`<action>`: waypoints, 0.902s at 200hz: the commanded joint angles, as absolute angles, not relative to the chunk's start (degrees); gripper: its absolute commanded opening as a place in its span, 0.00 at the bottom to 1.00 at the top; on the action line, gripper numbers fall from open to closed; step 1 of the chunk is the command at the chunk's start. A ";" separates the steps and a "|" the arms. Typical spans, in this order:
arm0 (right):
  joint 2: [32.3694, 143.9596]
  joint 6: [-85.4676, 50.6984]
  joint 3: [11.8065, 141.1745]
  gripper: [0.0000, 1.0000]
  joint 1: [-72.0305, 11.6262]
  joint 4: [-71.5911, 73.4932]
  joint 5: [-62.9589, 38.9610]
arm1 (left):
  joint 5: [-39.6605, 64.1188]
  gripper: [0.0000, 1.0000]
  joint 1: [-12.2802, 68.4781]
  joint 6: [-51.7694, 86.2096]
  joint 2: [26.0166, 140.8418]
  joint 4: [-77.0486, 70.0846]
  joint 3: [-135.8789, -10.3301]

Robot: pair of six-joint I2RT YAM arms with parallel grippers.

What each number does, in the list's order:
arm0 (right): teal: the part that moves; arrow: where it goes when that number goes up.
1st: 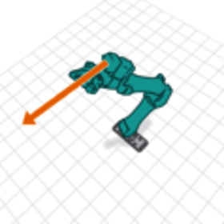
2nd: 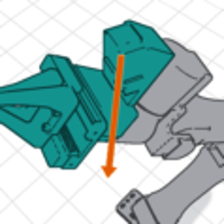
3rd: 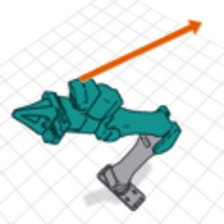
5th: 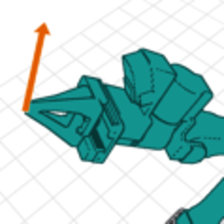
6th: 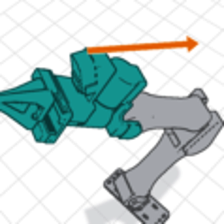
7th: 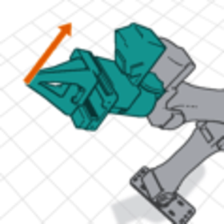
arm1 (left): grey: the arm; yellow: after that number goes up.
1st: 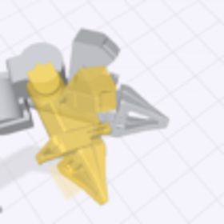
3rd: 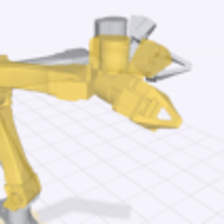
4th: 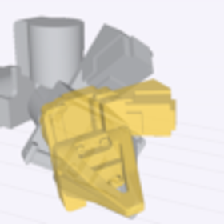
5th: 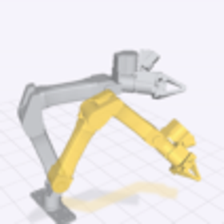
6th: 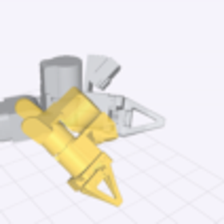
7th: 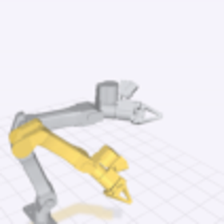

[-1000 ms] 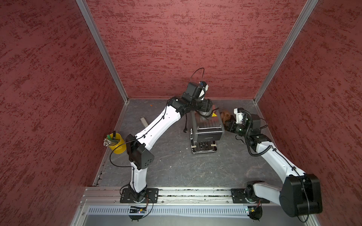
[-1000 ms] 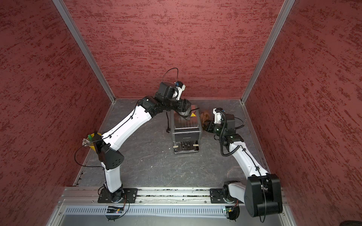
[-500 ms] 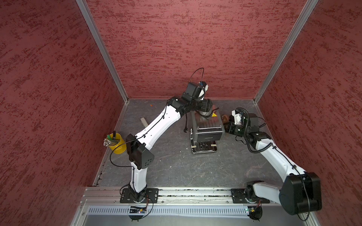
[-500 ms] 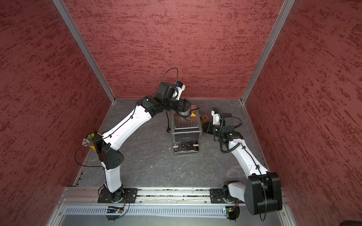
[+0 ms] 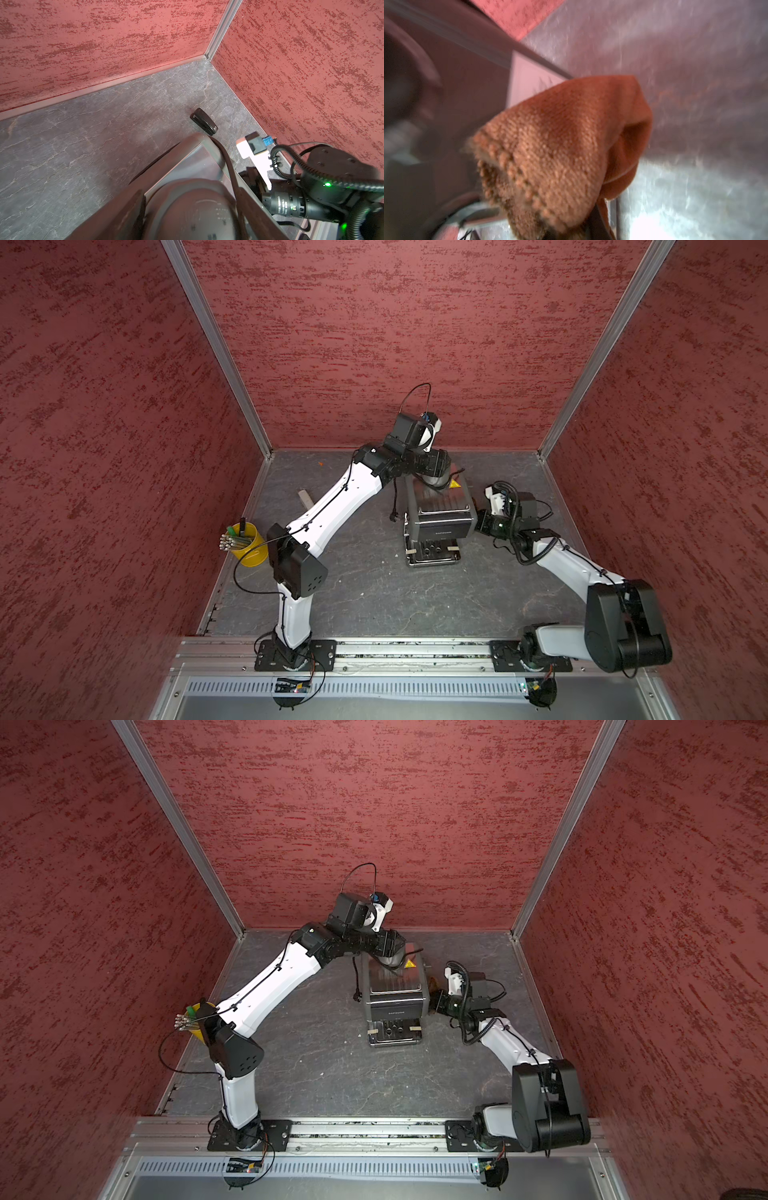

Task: Wipe the surface of a coffee machine
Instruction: Wipe the dirt from the surface of the coffee machine.

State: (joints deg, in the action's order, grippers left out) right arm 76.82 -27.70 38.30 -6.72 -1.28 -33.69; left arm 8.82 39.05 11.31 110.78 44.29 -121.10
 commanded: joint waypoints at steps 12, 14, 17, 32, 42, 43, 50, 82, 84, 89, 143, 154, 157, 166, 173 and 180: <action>76.52 -29.51 33.89 0.00 -7.58 3.38 -38.40 | 8.78 0.67 37.10 11.33 114.09 50.84 -119.19; 76.44 -29.64 33.67 0.00 -7.63 3.48 -38.41 | 8.79 0.67 37.05 11.33 114.06 50.81 -119.14; 76.26 -29.78 33.32 0.00 -7.66 3.65 -38.42 | 8.87 0.67 36.96 11.34 114.00 50.80 -119.10; 75.00 -29.97 31.75 0.00 -7.78 4.09 -37.93 | 9.21 0.67 36.74 11.21 113.84 50.46 -118.64; 74.21 -29.36 31.62 0.00 -7.65 2.84 -36.53 | 9.27 0.67 36.57 11.07 113.74 50.23 -118.34; 74.20 -29.27 31.67 0.00 -7.65 2.60 -36.33 | 9.30 0.67 36.57 11.07 113.74 50.21 -118.32; 74.05 -28.21 32.53 0.00 -7.68 0.80 -34.75 | 9.61 0.67 36.50 10.99 113.73 50.03 -118.22; 78.18 -24.66 39.38 0.00 -4.99 -3.21 -33.16 | 10.59 0.67 36.64 11.40 113.64 49.27 -117.86; 78.54 -24.54 39.84 0.00 -4.70 -3.15 -33.34 | 10.69 0.67 36.65 11.46 113.64 49.17 -117.80; 79.44 -24.50 40.86 0.00 -4.04 -3.06 -33.54 | 10.84 0.67 36.65 11.62 113.64 49.05 -117.71; 89.98 -26.35 47.54 0.00 -2.28 7.62 -40.96 | 11.10 0.67 36.97 11.95 113.74 48.69 -117.44; 91.67 -27.82 47.65 0.00 -2.28 11.77 -43.68 | 11.01 0.67 37.00 12.08 113.43 48.45 -117.13; 92.21 -28.16 47.78 0.00 -2.25 12.64 -44.47 | 11.00 0.67 37.00 12.05 113.32 48.30 -117.08; 93.78 -29.23 48.22 0.00 -2.28 14.89 -46.29 | 10.99 0.67 37.00 12.03 112.99 47.93 -116.58; 94.80 -30.35 48.21 0.00 -2.21 16.57 -47.36 | 10.82 0.67 37.00 11.99 112.78 47.82 -116.34; 95.39 -31.47 47.87 0.00 -2.27 17.93 -47.99 | 10.73 0.67 37.00 11.98 112.68 47.81 -116.23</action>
